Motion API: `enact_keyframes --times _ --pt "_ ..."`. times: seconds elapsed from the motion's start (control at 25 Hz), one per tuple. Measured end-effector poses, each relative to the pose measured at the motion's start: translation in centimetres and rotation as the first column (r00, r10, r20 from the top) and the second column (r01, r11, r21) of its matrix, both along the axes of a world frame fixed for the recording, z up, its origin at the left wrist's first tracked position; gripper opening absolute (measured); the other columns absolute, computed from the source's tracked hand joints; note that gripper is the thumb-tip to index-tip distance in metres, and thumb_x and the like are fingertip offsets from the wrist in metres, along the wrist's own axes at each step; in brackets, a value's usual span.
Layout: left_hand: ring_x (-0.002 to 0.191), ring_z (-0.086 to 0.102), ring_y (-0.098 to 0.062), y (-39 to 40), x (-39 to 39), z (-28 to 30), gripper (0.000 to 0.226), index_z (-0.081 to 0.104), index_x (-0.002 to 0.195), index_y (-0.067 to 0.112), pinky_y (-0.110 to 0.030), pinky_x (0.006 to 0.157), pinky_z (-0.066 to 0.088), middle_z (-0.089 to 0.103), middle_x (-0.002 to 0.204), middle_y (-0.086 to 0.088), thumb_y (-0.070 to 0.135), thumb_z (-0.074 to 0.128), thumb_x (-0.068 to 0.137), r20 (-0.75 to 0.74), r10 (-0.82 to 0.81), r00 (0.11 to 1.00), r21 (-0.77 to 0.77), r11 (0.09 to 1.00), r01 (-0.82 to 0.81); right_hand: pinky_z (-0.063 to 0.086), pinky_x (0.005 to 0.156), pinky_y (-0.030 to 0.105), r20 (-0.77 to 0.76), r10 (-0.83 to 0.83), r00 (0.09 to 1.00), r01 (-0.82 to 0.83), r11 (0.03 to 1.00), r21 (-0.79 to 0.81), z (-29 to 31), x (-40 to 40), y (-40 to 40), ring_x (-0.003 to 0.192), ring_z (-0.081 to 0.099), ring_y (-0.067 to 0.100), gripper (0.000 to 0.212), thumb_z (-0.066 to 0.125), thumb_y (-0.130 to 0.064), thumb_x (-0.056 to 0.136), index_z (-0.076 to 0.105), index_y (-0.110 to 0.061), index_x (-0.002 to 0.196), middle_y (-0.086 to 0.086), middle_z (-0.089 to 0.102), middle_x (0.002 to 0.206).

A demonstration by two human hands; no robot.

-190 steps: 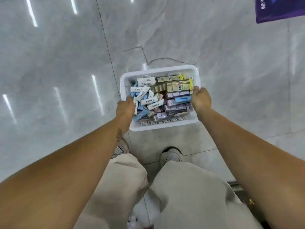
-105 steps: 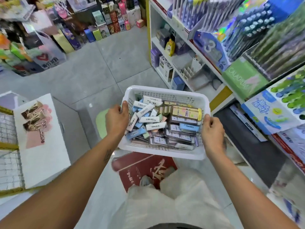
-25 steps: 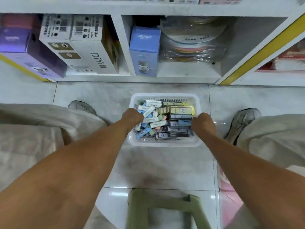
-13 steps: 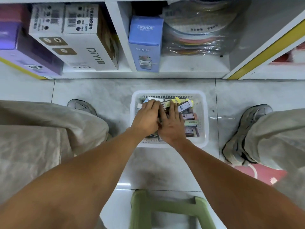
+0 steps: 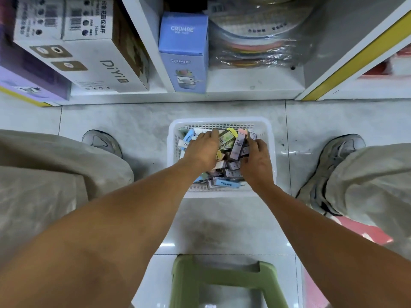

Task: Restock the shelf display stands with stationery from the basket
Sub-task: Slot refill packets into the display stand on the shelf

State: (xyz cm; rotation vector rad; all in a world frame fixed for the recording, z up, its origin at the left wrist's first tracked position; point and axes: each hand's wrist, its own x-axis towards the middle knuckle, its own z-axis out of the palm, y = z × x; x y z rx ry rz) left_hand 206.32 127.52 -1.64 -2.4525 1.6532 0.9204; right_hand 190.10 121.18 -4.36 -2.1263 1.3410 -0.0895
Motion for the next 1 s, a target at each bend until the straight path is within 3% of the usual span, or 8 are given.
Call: enact_keyframes --times 0.16,0.28,0.44,0.52,0.76,0.92,1.0 --pt "0.136 0.034 -0.031 -0.2 -0.3 -0.6 0.102 0.017 0.151 0.007 -0.049 0.109 0.034 0.038 0.146 -0.013 0.032 0.08 0.075 -0.05 0.025 0.998 0.095 0.995 -0.02 0.043 0.099 0.04 0.015 -0.005 1.0 0.006 0.999 -0.048 -0.4 0.7 0.3 0.115 0.046 0.035 0.049 0.057 -0.002 0.086 0.053 -0.003 0.135 0.018 0.052 0.131" --pt "0.129 0.039 -0.03 -0.9 0.2 -1.2 0.097 0.029 0.143 0.008 -0.048 0.104 0.039 0.043 0.137 -0.011 0.045 0.082 0.071 -0.026 0.015 1.0 0.108 0.994 -0.012 0.044 0.1 0.042 0.025 -0.036 0.999 0.037 0.998 -0.053 -0.8 0.7 0.1 0.116 0.046 0.034 0.047 0.057 -0.003 0.084 0.054 -0.004 0.131 0.016 0.052 0.13" --pt "0.095 0.058 -0.028 -1.8 0.3 -1.9 0.076 0.039 0.122 0.006 -0.033 0.07 0.044 0.057 0.099 -0.007 0.032 0.086 0.069 -0.174 0.087 0.981 0.1 0.992 -0.07 0.045 0.097 0.044 0.08 -0.053 0.995 0.058 0.997 -0.056 -1.0 0.7 -0.1 0.114 0.047 0.034 0.045 0.06 -0.004 0.082 0.057 -0.002 0.127 0.017 0.054 0.126" --pt "0.082 0.059 -0.024 -2.2 0.2 -2.0 0.069 0.037 0.121 0.007 -0.031 0.062 0.043 0.057 0.089 -0.004 0.024 0.083 0.072 -0.239 0.107 0.965 0.089 0.992 -0.088 0.047 0.093 0.043 0.114 -0.068 0.991 0.074 0.996 -0.052 -0.9 0.7 0.1 0.11 0.049 0.033 0.044 0.063 -0.007 0.082 0.056 -0.002 0.125 0.017 0.055 0.122" --pt "0.073 0.055 -0.026 -2.2 1.0 -2.0 0.043 0.04 0.119 0.006 -0.033 0.053 0.04 0.058 0.086 -0.009 0.008 0.065 0.084 -0.139 0.028 0.99 0.022 0.999 -0.025 0.044 0.096 0.04 0.086 -0.001 0.996 0.005 0.999 -0.05 -0.9 0.9 0.1 0.11 0.049 0.032 0.04 0.065 -0.012 0.085 0.055 -0.001 0.122 0.016 0.055 0.122" --pt "0.072 0.053 -0.02 -1.7 2.7 -0.7 0.036 0.042 0.118 0.006 -0.028 0.051 0.038 0.052 0.08 -0.003 0.01 0.063 0.089 -0.283 0.099 0.954 0.066 0.994 -0.084 0.045 0.095 0.039 0.008 0.026 1.0 -0.026 0.999 -0.022 -0.7 0.2 -0.2 0.112 0.048 0.03 0.042 0.059 -0.006 0.083 0.055 -0.005 0.124 0.013 0.054 0.125" --pt "0.079 0.059 -0.022 -1.2 3.3 0.6 0.036 0.047 0.115 0.007 -0.029 0.054 0.043 0.057 0.088 -0.005 0.014 0.068 0.086 -0.379 0.18 0.908 0.089 0.984 -0.157 0.044 0.096 0.039 -0.047 0.052 0.998 -0.051 0.998 0.027 -0.1 0.2 -0.2 0.116 0.047 0.03 0.044 0.059 -0.008 0.084 0.053 -0.008 0.128 0.011 0.052 0.128"
